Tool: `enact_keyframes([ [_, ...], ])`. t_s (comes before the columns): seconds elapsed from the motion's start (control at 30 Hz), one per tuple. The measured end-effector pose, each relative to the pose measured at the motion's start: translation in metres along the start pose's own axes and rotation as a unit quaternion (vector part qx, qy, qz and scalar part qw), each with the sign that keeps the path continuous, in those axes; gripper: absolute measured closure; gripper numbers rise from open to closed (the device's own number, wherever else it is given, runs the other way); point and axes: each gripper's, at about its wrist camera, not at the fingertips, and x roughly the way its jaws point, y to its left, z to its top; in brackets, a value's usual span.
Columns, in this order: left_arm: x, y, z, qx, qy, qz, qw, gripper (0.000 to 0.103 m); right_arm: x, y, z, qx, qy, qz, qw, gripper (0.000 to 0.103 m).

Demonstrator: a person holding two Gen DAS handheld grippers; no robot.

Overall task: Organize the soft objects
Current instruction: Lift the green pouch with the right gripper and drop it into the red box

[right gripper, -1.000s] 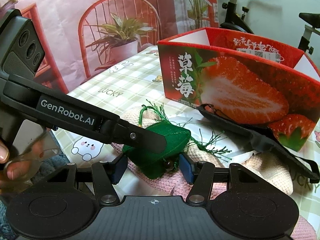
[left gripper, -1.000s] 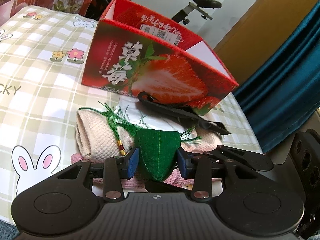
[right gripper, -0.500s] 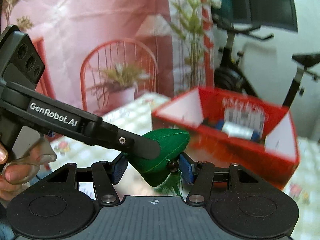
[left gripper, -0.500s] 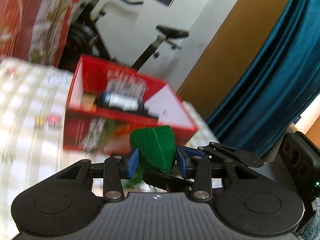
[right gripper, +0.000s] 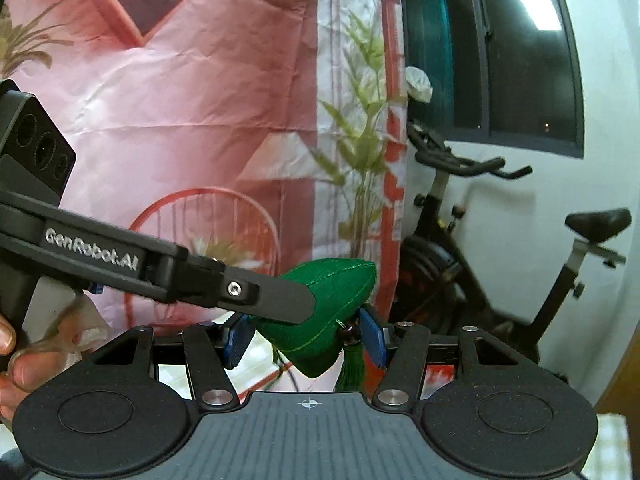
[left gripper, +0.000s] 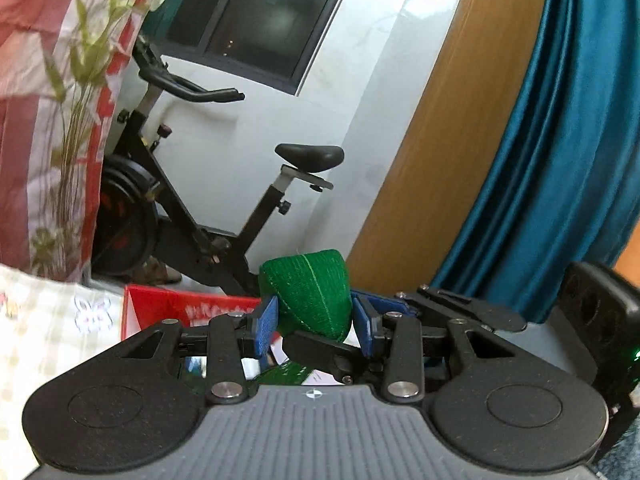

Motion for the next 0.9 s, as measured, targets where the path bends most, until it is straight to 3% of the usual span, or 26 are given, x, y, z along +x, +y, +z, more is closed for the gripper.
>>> enact_keyframes([
  [0.17,0.020,0.017,-0.004,-0.021,0.018,0.006,0.9996,0.061,0.030,-0.014,-0.004,0.001,0.021,-0.001,1.000,0.049],
  [0.5,0.057,0.063,-0.036,-0.078,0.081,0.014,0.9936,0.061,0.079,-0.021,-0.059,0.044,0.081,0.007,0.996,0.050],
  [0.9,0.080,0.077,-0.053,-0.081,0.125,0.026,0.9886,0.061,0.095,-0.036,-0.097,0.092,0.129,0.003,0.987,0.049],
])
